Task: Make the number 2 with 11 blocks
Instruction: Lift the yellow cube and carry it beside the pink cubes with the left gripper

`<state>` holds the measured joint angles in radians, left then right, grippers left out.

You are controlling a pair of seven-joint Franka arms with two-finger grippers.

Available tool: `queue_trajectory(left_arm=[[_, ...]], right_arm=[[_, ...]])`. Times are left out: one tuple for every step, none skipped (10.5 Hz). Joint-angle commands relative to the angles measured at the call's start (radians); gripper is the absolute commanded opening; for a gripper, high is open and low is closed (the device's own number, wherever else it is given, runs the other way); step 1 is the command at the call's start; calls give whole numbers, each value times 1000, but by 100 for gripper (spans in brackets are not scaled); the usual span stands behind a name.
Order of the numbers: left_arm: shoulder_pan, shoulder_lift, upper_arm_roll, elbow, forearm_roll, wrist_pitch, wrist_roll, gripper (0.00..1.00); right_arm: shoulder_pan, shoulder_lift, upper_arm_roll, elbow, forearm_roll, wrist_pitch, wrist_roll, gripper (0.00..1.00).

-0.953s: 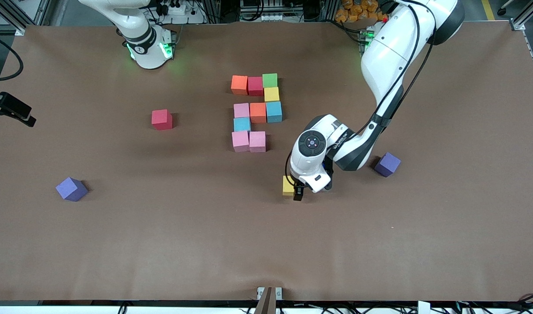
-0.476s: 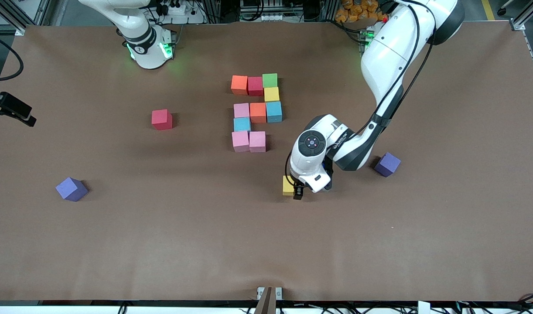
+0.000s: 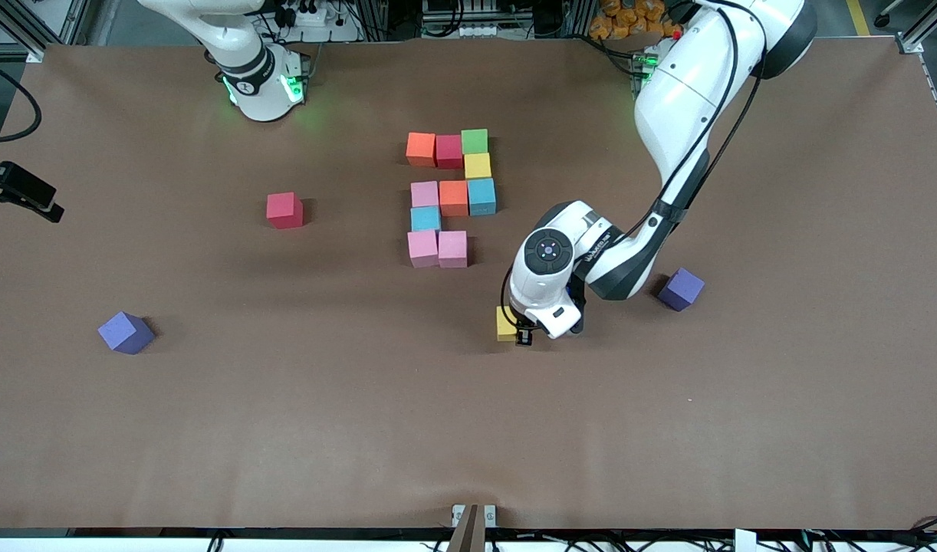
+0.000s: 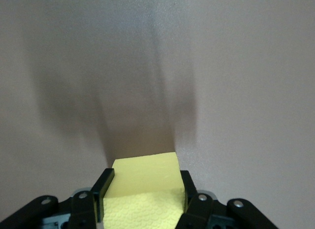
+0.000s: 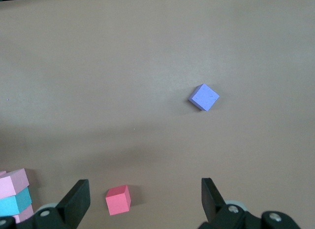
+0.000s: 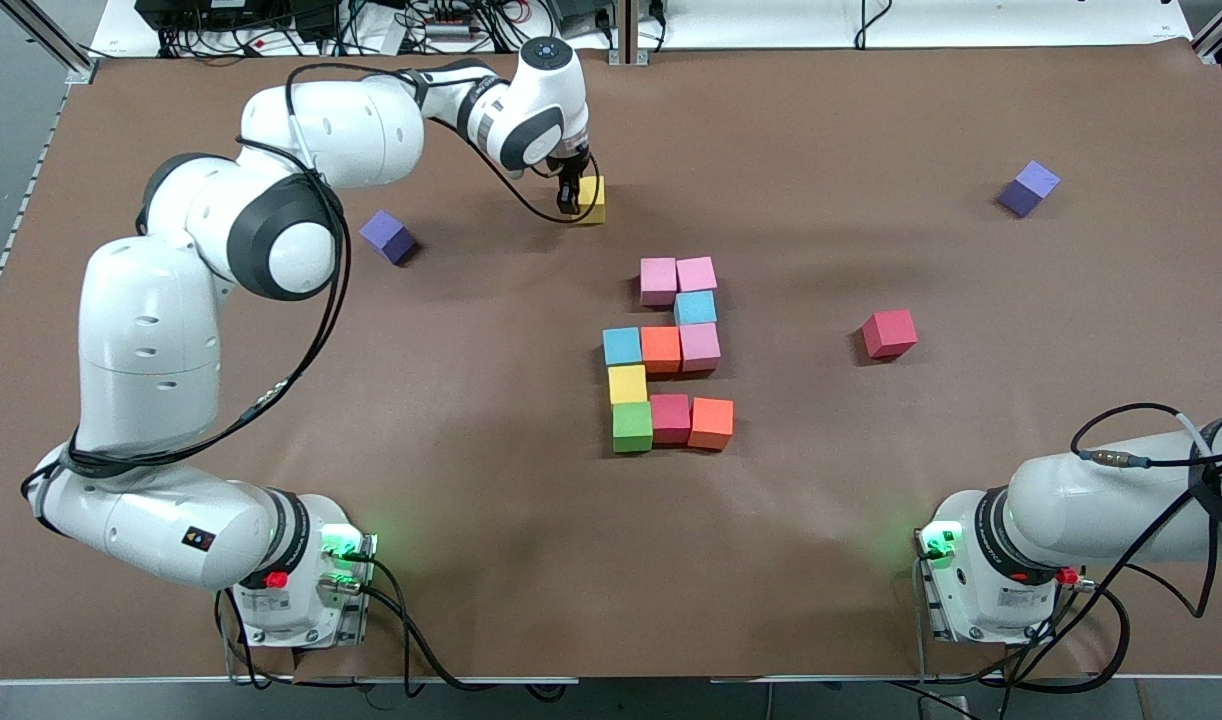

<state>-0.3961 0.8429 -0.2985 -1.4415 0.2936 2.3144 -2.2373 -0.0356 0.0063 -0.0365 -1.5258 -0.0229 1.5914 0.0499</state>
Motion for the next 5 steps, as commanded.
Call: queue_trajectory(left_arm=[[-3,-28,-17,-28,-7,-24,-10,0],[2,-37,-34,-39,-8,-50,-10,0],[9,-45,-56,-49,-8,-82,-11,0],[16,-63,-73,-65,-8,-119,-13,0],[16,-83,-76,-83,-10,-144,-13,0]], right_arm=[[-13,0,10,7,11,-10,-2,100],[-13,0,10,7,11,-11,-2,100],[-13,0,10,7,11,-10,-2,100],[-12,0,10,6,11,-11,-2,100],[-12,0,10,6,11,-10,1,100]])
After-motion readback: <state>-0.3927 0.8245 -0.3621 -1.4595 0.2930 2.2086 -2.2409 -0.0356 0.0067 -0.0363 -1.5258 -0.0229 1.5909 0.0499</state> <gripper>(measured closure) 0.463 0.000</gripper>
